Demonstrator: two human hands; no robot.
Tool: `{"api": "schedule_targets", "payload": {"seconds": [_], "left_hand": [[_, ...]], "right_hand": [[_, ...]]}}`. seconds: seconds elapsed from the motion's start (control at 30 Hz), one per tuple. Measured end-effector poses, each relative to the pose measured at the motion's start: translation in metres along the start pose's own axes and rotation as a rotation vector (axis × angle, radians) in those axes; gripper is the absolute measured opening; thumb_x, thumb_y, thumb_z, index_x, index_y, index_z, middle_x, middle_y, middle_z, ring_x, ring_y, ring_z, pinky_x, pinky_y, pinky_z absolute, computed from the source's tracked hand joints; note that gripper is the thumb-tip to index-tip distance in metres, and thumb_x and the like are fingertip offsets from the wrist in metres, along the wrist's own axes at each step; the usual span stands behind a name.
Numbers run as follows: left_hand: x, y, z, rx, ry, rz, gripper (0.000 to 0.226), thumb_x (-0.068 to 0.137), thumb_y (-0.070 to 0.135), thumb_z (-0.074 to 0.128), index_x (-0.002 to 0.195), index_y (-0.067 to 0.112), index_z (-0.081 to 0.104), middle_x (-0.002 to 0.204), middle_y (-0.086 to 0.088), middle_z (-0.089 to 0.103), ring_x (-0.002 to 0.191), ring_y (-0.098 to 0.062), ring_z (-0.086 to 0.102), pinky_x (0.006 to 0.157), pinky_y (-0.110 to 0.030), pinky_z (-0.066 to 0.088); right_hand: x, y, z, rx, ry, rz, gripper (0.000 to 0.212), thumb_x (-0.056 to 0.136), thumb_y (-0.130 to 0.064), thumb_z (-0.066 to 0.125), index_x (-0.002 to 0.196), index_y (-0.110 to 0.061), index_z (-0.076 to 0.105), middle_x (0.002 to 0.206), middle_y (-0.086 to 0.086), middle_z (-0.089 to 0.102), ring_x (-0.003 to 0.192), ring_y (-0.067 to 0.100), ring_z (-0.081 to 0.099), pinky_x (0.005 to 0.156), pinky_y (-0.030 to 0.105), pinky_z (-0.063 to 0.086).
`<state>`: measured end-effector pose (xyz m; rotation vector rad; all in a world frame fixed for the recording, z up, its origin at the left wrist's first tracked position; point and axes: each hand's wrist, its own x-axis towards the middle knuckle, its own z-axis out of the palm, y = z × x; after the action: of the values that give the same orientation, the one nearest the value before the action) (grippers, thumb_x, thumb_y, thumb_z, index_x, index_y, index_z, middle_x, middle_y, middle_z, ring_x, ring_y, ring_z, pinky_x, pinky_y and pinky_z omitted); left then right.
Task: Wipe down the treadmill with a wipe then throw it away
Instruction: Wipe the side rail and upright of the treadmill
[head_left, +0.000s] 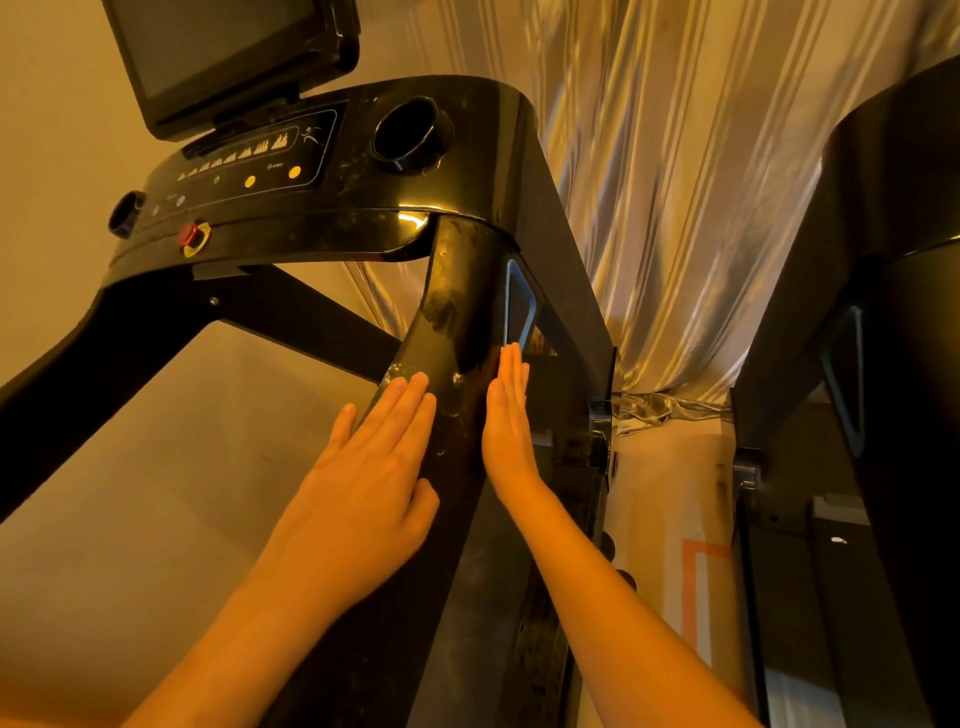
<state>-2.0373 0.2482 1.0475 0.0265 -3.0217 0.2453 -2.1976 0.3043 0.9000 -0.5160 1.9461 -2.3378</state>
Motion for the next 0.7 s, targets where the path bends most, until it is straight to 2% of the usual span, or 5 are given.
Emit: {"api": "schedule_targets", "payload": {"seconds": [0.1, 0.33, 0.47, 0.57, 0.7], "left_hand": [[0.000, -0.002, 0.000, 0.005, -0.007, 0.002, 0.073, 0.095, 0.047, 0.021, 0.156, 0.031, -0.016, 0.162, 0.011, -0.029, 0.147, -0.005, -0.031, 0.109, -0.027, -0.026], [0.000, -0.004, 0.003, -0.019, 0.000, 0.006, 0.076, 0.092, 0.047, 0.021, 0.156, 0.031, -0.015, 0.162, 0.010, -0.027, 0.148, -0.007, -0.029, 0.111, -0.029, -0.024], [0.000, -0.006, 0.007, -0.028, 0.025, 0.018, 0.076, 0.092, 0.045, 0.028, 0.158, 0.027, -0.004, 0.166, 0.006, -0.015, 0.152, -0.011, -0.018, 0.115, -0.035, -0.016], [-0.001, -0.002, 0.002, 0.000, 0.040, 0.041, 0.074, 0.095, 0.039, 0.040, 0.161, 0.021, 0.012, 0.168, 0.001, -0.001, 0.154, -0.015, -0.003, 0.118, -0.041, -0.006], [-0.001, 0.002, -0.005, 0.007, -0.006, -0.003, 0.074, 0.107, 0.038, 0.036, 0.154, 0.028, -0.020, 0.158, 0.008, -0.032, 0.148, -0.010, -0.029, 0.111, -0.032, -0.024]], "right_hand": [[0.011, -0.015, -0.001, 0.043, 0.025, 0.021, 0.048, 0.114, -0.033, 0.018, 0.159, -0.033, 0.001, 0.160, -0.026, -0.004, 0.150, 0.000, -0.015, 0.126, 0.033, -0.006], [-0.015, -0.010, 0.009, 0.043, 0.031, 0.030, 0.043, 0.112, -0.040, 0.016, 0.150, -0.047, -0.001, 0.162, -0.028, -0.008, 0.154, 0.003, -0.015, 0.128, 0.044, -0.008], [0.009, -0.033, 0.004, -0.011, 0.048, 0.049, 0.049, 0.113, -0.036, 0.015, 0.159, -0.032, -0.001, 0.168, -0.018, -0.006, 0.150, -0.001, -0.015, 0.128, 0.040, -0.008], [0.002, -0.033, 0.008, 0.017, 0.042, 0.025, 0.045, 0.113, -0.034, 0.016, 0.154, -0.038, -0.001, 0.162, -0.025, -0.006, 0.152, -0.001, -0.014, 0.128, 0.037, -0.008], [-0.013, -0.023, 0.012, 0.027, 0.034, 0.003, 0.041, 0.114, -0.033, 0.017, 0.148, -0.048, 0.001, 0.160, -0.028, -0.005, 0.154, 0.001, -0.011, 0.128, 0.039, -0.008]]}}
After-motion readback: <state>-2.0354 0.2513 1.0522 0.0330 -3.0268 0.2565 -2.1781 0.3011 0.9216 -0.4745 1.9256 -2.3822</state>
